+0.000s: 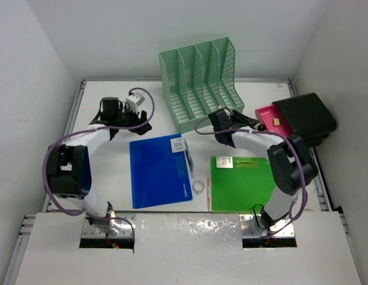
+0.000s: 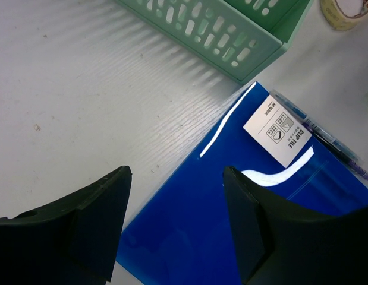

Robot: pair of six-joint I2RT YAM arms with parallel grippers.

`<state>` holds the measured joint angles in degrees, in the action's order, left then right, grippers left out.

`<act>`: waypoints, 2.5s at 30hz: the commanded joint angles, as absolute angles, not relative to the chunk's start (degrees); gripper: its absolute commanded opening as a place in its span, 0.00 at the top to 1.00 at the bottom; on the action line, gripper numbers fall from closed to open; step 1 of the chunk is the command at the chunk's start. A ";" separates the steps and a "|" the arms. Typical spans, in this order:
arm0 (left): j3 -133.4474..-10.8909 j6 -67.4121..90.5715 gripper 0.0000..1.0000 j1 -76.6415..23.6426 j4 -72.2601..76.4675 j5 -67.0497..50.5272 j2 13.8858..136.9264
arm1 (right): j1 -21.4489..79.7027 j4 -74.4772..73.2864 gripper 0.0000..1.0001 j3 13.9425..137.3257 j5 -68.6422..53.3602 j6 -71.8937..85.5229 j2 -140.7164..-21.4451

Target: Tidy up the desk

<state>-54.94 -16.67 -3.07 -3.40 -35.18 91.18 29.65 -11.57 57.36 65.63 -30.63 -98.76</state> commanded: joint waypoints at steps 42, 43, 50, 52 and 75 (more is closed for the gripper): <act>-58.01 -18.72 0.39 -3.78 -3.69 -35.95 91.41 | 11.16 -4.13 0.84 63.37 65.22 -34.02 -103.09; -58.01 -18.72 0.39 -3.78 -3.69 -35.95 91.58 | 11.08 -4.22 0.84 63.46 65.21 -33.84 -103.10; -58.10 -18.89 0.39 -3.87 -3.60 -36.12 92.02 | 15.11 -11.07 0.72 66.18 62.67 -30.24 -101.96; -58.36 -19.07 0.39 -3.78 -3.87 -36.30 92.28 | 18.36 -15.00 0.62 68.10 61.09 -27.44 -100.38; -58.10 -19.77 0.39 -3.96 -4.31 -35.42 91.41 | 11.95 -7.21 0.59 58.62 61.00 -31.64 -108.01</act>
<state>-56.93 -19.05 -3.36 -5.89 -35.16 93.43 12.34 -10.44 58.74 61.23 -30.44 -108.07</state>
